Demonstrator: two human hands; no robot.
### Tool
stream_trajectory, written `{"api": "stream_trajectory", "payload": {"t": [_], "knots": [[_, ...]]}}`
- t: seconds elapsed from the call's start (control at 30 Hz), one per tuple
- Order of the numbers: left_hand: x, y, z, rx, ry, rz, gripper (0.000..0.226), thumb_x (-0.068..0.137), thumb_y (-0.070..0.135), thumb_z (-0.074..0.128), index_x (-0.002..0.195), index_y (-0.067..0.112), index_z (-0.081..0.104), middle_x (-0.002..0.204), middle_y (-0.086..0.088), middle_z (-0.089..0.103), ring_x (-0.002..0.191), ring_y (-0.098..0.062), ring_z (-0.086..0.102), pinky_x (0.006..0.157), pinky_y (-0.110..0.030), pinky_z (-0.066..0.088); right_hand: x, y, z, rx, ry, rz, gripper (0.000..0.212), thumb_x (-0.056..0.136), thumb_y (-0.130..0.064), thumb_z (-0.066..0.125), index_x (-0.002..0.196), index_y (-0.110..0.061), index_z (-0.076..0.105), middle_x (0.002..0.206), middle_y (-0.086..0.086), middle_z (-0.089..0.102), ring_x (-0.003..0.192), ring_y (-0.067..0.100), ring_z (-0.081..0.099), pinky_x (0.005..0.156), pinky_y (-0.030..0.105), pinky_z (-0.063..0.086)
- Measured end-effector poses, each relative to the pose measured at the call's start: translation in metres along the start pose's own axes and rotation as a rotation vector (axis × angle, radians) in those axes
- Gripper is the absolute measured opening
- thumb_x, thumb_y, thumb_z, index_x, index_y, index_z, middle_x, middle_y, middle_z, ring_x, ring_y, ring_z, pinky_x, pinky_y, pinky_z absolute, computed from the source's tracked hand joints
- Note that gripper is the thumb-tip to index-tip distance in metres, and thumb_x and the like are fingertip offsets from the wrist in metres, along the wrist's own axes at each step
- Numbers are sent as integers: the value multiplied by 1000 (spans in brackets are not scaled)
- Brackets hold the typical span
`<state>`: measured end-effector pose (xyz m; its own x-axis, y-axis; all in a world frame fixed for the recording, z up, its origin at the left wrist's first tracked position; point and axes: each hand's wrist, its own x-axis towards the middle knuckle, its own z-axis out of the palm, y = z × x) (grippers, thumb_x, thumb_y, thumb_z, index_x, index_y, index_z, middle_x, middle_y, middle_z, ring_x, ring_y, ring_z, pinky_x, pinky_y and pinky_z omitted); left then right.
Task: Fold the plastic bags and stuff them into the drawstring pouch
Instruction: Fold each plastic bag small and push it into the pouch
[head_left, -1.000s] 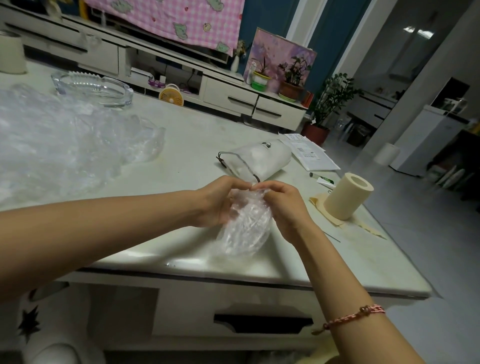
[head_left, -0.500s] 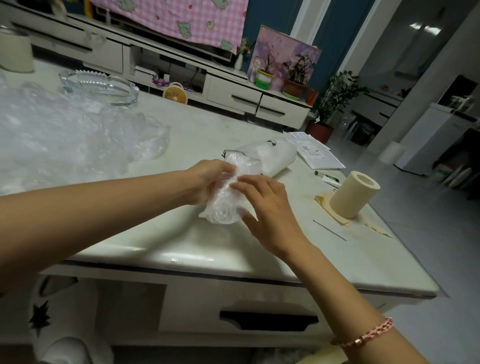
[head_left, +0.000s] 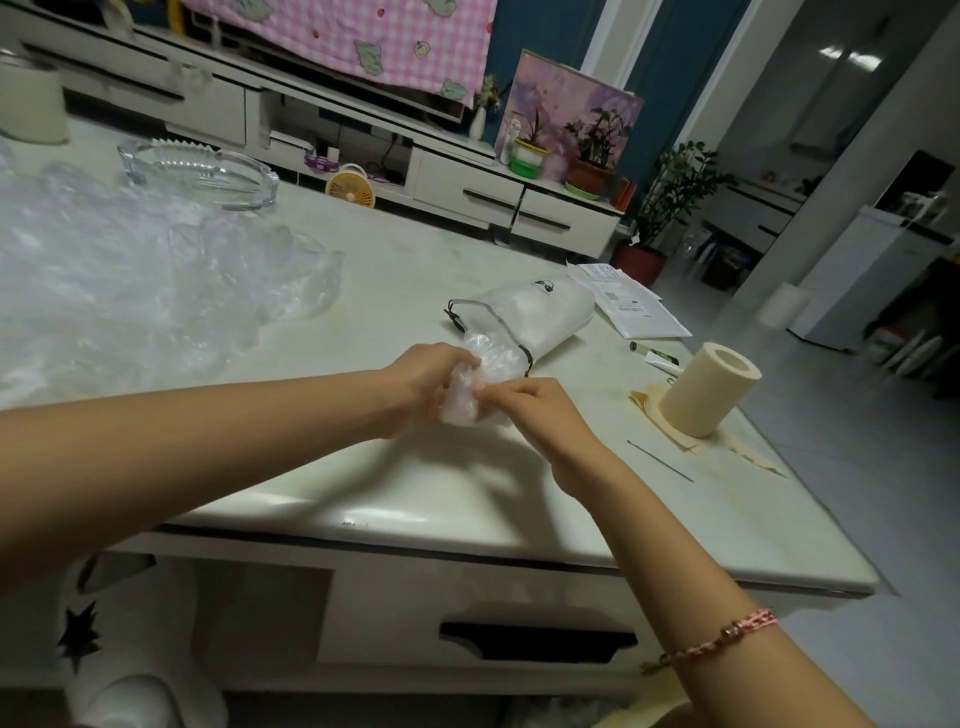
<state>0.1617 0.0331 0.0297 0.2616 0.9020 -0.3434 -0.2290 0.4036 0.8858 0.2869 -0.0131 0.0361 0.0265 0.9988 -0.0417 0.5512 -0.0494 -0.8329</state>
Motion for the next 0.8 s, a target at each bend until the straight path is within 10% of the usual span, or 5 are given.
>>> {"api": "stream_trajectory", "payload": {"t": [0.23,0.37,0.57,0.67,0.8], "knots": [[-12,5,5,204,-203,86,30,84,37,65,103,15,64,96,-2,67,87,-17,63,93,-36,49,2,-4,0,22,102,107,29,60,-35,57,62,-8,66,71,12,61,75,22,55,75,35,43],[-14,7,10,313,-105,184,15,88,6,57,77,15,60,79,-2,62,74,-14,59,77,-31,50,1,-4,-10,111,91,68,23,83,-16,60,62,-9,63,70,3,57,70,15,47,65,26,35],[-14,6,3,261,-10,245,15,92,4,55,81,14,56,86,-3,56,72,-14,58,54,-26,56,5,2,-15,262,232,74,28,80,-19,71,102,-14,54,100,5,59,81,12,55,65,20,40],[-18,7,3,222,-50,253,13,91,1,57,81,10,56,86,-7,56,71,-18,59,54,-30,58,6,3,-22,416,56,144,51,76,-23,74,121,-10,54,116,7,64,94,16,61,71,23,45],[-23,6,5,222,-68,250,9,90,1,57,85,7,55,85,-10,56,58,-22,64,48,-27,57,5,3,-20,669,-109,164,32,85,-5,61,116,-11,60,97,4,67,72,11,61,54,19,43]]}}
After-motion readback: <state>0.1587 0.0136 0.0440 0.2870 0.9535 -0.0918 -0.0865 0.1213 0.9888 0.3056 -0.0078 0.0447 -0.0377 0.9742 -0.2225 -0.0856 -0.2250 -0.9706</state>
